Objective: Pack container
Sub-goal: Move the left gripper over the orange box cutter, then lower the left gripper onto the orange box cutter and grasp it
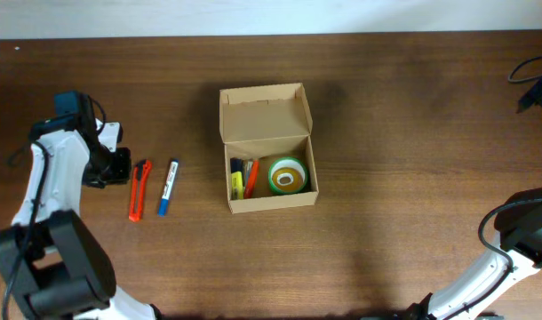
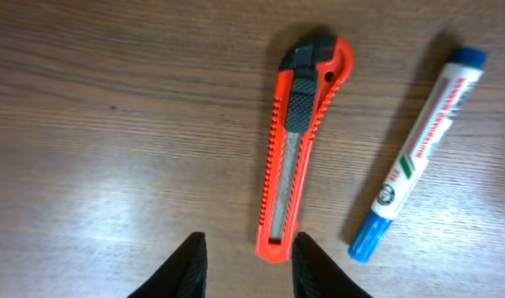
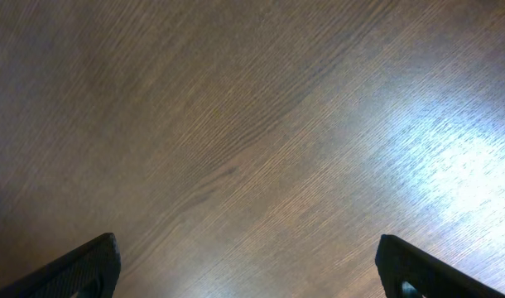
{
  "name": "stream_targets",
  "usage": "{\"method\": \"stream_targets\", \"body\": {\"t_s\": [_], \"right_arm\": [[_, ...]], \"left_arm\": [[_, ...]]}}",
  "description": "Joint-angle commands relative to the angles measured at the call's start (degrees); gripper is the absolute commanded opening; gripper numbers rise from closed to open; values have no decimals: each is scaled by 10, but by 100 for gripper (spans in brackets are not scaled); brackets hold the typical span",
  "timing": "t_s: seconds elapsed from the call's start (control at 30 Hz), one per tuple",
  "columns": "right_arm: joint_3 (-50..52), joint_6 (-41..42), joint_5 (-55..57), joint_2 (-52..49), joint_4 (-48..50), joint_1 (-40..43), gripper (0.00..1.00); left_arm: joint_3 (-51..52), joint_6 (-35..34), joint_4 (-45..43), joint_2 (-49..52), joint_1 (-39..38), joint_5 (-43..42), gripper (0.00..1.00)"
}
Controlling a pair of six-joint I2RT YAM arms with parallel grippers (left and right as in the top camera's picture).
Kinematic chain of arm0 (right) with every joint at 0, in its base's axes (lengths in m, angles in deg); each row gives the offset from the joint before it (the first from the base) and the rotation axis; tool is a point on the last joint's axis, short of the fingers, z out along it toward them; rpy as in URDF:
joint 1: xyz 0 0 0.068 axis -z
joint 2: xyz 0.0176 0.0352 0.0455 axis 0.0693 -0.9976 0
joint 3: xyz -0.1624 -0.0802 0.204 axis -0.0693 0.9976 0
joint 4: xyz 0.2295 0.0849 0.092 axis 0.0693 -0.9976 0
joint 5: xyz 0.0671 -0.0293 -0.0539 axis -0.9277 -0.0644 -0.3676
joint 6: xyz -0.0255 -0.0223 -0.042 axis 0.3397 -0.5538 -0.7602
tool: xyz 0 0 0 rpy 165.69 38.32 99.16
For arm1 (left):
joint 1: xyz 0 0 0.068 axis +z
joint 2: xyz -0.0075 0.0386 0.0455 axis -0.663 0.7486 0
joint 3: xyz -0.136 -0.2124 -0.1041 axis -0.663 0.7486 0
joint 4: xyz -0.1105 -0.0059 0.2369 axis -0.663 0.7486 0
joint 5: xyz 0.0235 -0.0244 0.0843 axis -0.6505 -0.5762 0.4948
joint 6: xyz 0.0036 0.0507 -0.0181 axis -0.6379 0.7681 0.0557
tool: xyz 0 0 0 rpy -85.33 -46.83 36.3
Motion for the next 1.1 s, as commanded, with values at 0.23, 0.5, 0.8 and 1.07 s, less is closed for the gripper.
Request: {"method": "stream_targets", "body": {"t_s": [0.23,0.5,0.8,1.07], "right_arm": [[2,0,3,16,0,1,99],[2,0,3,16,0,1,99],[2,0,3,16,0,1,99],[2,0,3,16,0,1,100]], "left_arm": [[5,19,-6,52,2,-11,44],[6,23,-7,60,-9,-13,46],[6,33,-3,91,-30,-7,46],[6,33,-10,129,-35,0,46]]}}
